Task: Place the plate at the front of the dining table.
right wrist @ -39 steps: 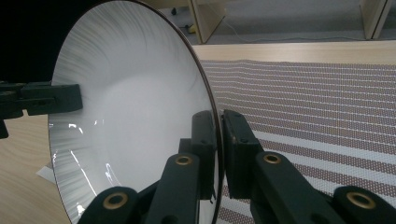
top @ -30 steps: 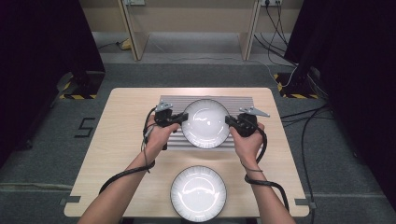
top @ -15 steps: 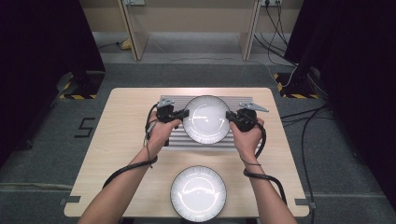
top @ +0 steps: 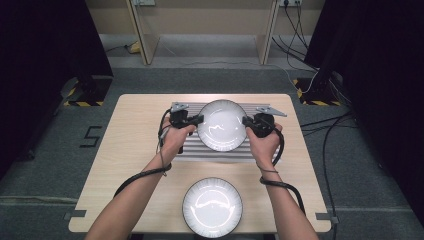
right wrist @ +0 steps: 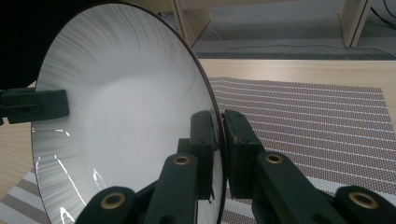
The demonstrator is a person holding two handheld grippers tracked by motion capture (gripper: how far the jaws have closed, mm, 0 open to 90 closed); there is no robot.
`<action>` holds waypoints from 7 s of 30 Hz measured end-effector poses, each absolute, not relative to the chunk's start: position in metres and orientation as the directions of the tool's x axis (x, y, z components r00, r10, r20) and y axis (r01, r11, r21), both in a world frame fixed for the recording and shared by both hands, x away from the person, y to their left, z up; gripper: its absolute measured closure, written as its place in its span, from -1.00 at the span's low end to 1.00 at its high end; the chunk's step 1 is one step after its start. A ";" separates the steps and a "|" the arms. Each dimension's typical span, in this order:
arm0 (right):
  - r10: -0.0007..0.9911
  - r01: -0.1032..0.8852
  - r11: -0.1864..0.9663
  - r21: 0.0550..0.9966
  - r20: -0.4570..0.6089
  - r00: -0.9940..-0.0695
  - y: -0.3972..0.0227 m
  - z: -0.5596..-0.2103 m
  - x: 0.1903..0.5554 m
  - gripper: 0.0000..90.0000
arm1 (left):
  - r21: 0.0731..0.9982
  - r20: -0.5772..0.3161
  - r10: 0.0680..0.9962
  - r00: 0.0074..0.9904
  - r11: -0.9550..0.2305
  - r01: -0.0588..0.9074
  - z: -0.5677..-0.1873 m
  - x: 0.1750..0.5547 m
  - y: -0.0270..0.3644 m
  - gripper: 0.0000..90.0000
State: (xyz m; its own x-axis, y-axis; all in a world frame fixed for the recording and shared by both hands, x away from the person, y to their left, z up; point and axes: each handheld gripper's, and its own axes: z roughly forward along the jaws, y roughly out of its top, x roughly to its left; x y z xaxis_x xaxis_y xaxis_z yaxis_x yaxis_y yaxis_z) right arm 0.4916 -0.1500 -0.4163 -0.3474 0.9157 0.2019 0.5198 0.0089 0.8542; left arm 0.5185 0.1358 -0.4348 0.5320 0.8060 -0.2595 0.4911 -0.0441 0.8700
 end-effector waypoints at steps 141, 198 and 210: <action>0.971 0.646 0.017 0.763 0.142 -0.193 -0.148 -0.473 0.556 0.33 | 0.836 -0.223 0.888 0.403 -0.039 0.547 -0.482 0.565 0.123 0.21; 0.956 0.654 0.014 0.757 0.181 -0.230 -0.186 -0.453 0.469 0.13 | 0.888 -0.193 0.811 0.553 -0.095 0.450 -0.452 0.472 0.183 -0.14; 0.953 0.652 0.001 0.758 0.197 -0.229 -0.196 -0.458 0.453 0.12 | 0.895 -0.181 0.808 0.561 -0.101 0.435 -0.454 0.454 0.197 -0.14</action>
